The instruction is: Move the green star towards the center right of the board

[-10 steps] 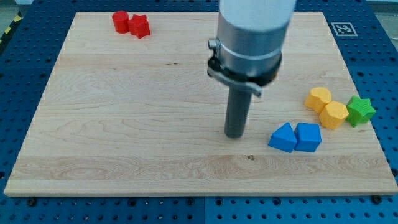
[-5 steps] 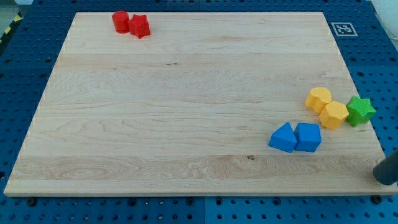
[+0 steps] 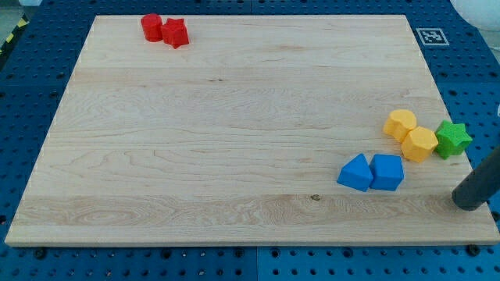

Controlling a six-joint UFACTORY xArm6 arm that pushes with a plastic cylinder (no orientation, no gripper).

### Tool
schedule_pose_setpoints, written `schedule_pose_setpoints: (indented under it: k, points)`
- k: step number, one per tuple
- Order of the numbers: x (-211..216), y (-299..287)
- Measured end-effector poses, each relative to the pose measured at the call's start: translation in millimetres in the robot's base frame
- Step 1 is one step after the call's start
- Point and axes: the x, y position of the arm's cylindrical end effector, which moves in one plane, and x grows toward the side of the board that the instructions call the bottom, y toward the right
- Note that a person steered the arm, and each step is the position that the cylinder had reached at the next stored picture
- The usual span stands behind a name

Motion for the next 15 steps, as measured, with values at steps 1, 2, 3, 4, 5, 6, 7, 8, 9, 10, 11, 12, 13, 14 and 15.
schedule_pose_setpoints:
  k: [1, 2, 3, 4, 5, 6, 7, 8, 9, 10, 11, 12, 13, 14, 15]
  points:
    - [-1, 0]
    - [-1, 0]
    - [-1, 0]
    - [-2, 0]
    - [-4, 0]
    - [-5, 0]
    - [-8, 0]
    - [-13, 0]
    - [-19, 0]
    - [-25, 0]
    - [-31, 0]
    - [-37, 0]
    - [-43, 0]
    - [-48, 0]
    - [-54, 0]
